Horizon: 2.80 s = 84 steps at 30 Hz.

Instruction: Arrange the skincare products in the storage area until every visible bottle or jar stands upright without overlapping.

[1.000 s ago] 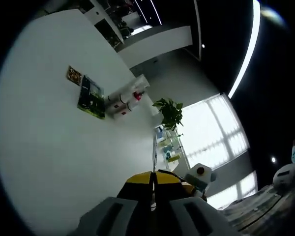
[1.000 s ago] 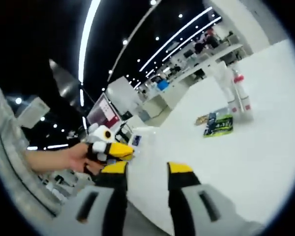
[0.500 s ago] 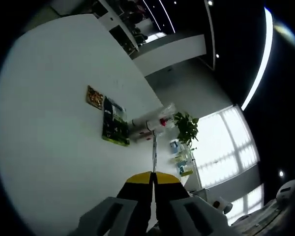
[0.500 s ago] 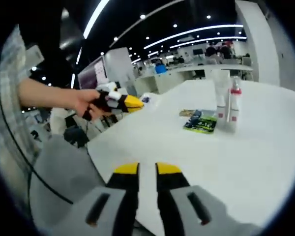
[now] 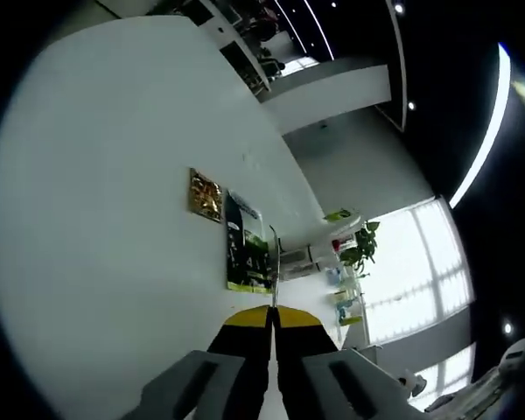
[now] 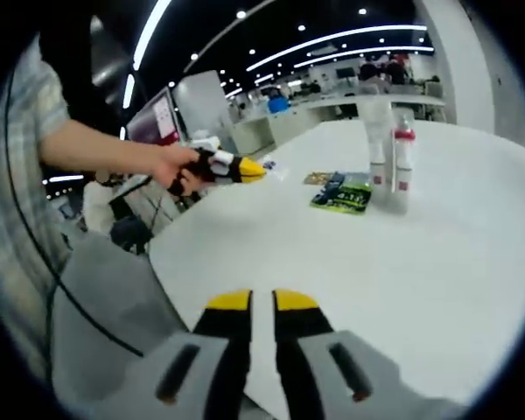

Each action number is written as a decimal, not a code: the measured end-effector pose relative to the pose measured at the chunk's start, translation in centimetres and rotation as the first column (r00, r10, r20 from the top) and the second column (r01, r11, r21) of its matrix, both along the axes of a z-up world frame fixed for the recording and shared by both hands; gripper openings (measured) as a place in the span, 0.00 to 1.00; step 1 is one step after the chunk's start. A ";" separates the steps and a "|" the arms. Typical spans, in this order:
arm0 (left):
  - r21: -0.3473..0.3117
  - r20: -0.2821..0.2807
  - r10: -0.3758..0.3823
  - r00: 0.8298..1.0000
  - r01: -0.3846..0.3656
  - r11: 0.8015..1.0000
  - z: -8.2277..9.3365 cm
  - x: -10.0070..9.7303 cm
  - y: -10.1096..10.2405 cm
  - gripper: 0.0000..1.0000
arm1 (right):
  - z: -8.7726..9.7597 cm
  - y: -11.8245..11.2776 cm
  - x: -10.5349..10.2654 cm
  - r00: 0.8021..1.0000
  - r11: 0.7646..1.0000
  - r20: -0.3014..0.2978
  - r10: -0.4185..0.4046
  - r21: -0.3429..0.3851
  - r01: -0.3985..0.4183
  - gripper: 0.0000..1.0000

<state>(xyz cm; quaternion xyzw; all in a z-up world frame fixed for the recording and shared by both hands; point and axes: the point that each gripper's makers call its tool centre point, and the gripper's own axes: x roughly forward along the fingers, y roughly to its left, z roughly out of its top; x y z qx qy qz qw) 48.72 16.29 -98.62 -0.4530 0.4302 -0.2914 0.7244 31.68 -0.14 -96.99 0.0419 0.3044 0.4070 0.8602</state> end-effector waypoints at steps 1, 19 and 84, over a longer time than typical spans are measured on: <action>-0.001 -0.007 -0.001 1.000 0.001 1.000 -0.4 0.3 -0.1 0.00 | -0.1 0.0 0.1 1.000 1.000 0.001 0.000 -0.004 0.000 0.07; 0.067 -0.091 -0.022 0.996 0.029 0.997 -4.6 3.9 -0.4 0.00 | -1.8 -0.1 0.5 0.997 1.000 -0.082 -0.014 -0.011 0.013 0.08; 0.303 -0.054 -0.052 0.997 0.066 0.951 -0.4 0.3 1.2 0.46 | -0.3 -0.3 -1.3 0.996 0.997 -0.057 -0.064 0.037 0.066 0.13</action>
